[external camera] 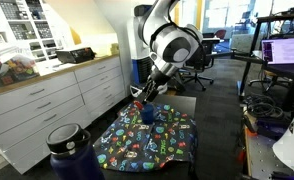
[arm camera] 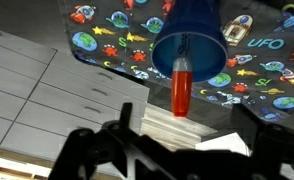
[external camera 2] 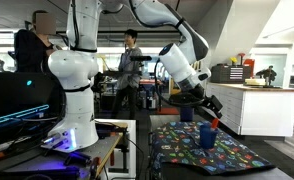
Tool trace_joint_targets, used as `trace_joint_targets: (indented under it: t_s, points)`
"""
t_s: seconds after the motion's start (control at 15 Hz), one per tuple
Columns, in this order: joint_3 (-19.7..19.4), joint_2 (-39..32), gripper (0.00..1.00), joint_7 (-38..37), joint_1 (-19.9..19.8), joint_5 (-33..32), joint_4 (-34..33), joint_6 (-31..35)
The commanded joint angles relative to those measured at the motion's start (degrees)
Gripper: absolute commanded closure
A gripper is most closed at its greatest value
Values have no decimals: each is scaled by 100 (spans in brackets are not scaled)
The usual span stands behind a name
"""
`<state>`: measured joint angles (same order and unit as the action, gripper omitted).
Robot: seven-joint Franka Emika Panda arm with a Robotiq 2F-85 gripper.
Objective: Take the marker out of the cup and put it on the apron
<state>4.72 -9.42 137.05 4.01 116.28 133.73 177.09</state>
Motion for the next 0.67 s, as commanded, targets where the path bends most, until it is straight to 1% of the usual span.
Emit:
trace_joint_targets:
  t_s: [0.0, 0.2, 0.6]
  points:
    - [165, -104, 0, -567, 16, -264, -75, 258]
    - [219, -116, 0, -778, -15, -427, -74, 202]
    - [164, -92, 0, -1075, -97, -827, -99, 166]
